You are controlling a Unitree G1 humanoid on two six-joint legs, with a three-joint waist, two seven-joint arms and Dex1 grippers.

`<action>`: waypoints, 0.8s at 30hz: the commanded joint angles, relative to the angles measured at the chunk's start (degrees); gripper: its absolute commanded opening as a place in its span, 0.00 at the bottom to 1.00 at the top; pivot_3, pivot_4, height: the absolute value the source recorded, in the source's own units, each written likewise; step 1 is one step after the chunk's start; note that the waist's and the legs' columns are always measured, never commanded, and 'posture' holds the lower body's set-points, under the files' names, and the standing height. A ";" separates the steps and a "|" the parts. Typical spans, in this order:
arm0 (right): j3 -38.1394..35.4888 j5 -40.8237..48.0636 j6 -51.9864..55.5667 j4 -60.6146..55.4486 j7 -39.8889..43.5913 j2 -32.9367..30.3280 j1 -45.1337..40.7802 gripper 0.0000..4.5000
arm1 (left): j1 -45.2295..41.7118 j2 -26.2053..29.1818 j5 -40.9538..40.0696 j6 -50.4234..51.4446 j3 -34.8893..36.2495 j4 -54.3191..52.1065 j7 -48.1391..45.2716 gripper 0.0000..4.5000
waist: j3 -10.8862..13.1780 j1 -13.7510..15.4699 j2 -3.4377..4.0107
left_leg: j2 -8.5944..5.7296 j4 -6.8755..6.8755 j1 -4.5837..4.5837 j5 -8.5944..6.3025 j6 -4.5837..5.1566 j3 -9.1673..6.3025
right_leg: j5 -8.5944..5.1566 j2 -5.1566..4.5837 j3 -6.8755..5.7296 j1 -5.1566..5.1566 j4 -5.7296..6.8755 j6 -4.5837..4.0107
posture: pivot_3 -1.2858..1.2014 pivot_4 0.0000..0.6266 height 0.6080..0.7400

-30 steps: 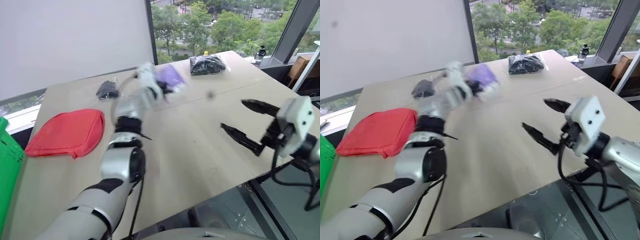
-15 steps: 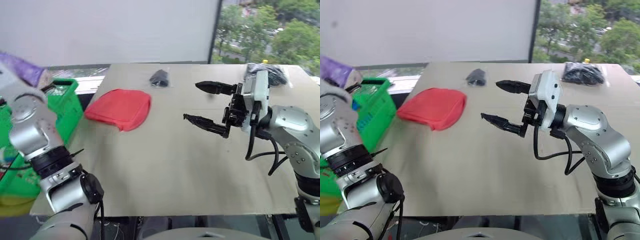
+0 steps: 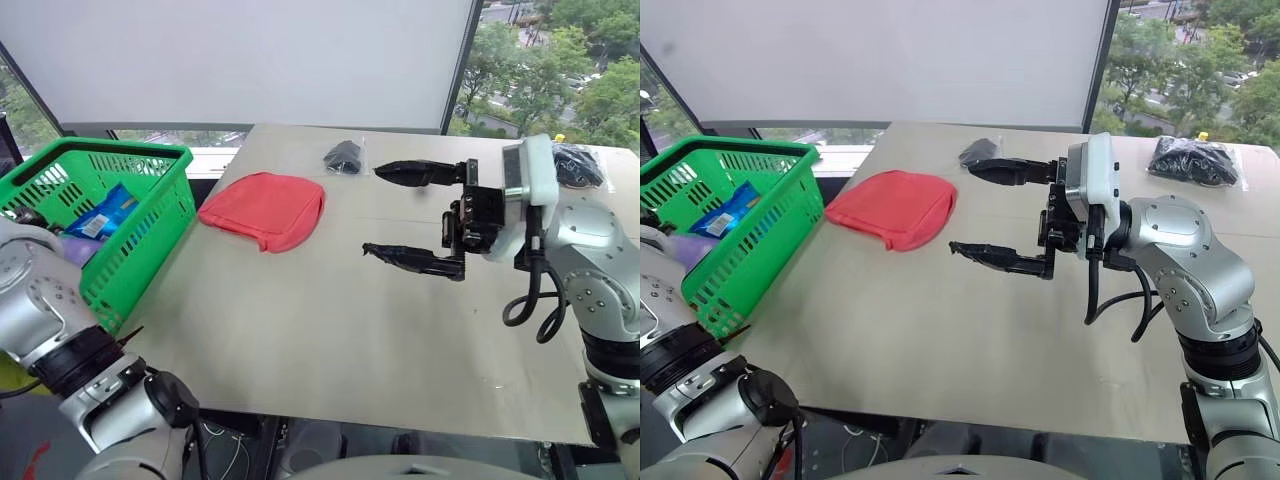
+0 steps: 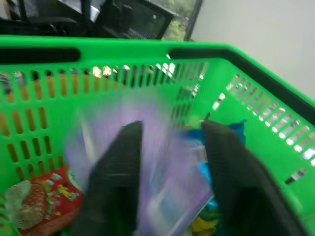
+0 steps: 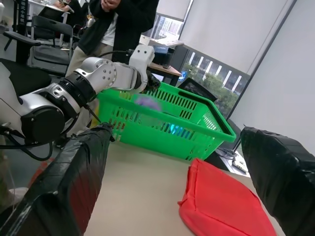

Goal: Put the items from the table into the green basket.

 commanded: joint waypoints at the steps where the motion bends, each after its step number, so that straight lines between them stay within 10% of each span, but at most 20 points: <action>1: -0.92 -0.37 -1.10 0.10 0.23 -0.32 -0.81 1.00 | -0.86 1.30 -0.96 -1.77 -4.73 -5.26 -2.83 0.86 | 0.00 0.10 0.00 | 0.00 0.00 0.00 0.00 0.00 0.00 | 0.00 0.00 -0.01 0.00 0.00 0.00 | 0.62 0.00 1.00; 7: -3.74 -10.29 2.51 1.35 -6.17 -9.43 7.74 1.00 | -4.47 -7.37 -17.56 1.84 -24.34 -13.46 -25.98 0.86 | -0.21 3.01 -0.18 | -0.13 0.23 -0.46 0.01 0.00 -0.38 | 0.01 -0.20 -0.40 0.02 -0.20 -0.01 | 0.58 0.00 1.00; 15: -15.23 -17.83 -1.85 6.41 -11.57 -13.02 26.43 1.00 | 0.22 1.42 -20.77 3.73 -42.49 -11.55 -50.41 0.86 | -0.39 -3.75 0.17 | 0.25 0.12 -0.53 -0.02 0.09 0.57 | -0.07 0.12 0.07 -0.44 -0.01 -0.16 | 0.53 0.00 1.00; 24: -24.39 -16.83 -3.59 2.71 -13.10 -10.29 38.21 1.00 | 10.97 10.44 -21.77 2.84 -40.65 -13.93 -59.65 0.86 | 0.07 -9.86 1.18 | 0.44 -0.17 1.08 -0.22 0.45 1.00 | -0.12 0.56 0.69 1.20 -0.11 -0.12 | 0.52 0.00 1.00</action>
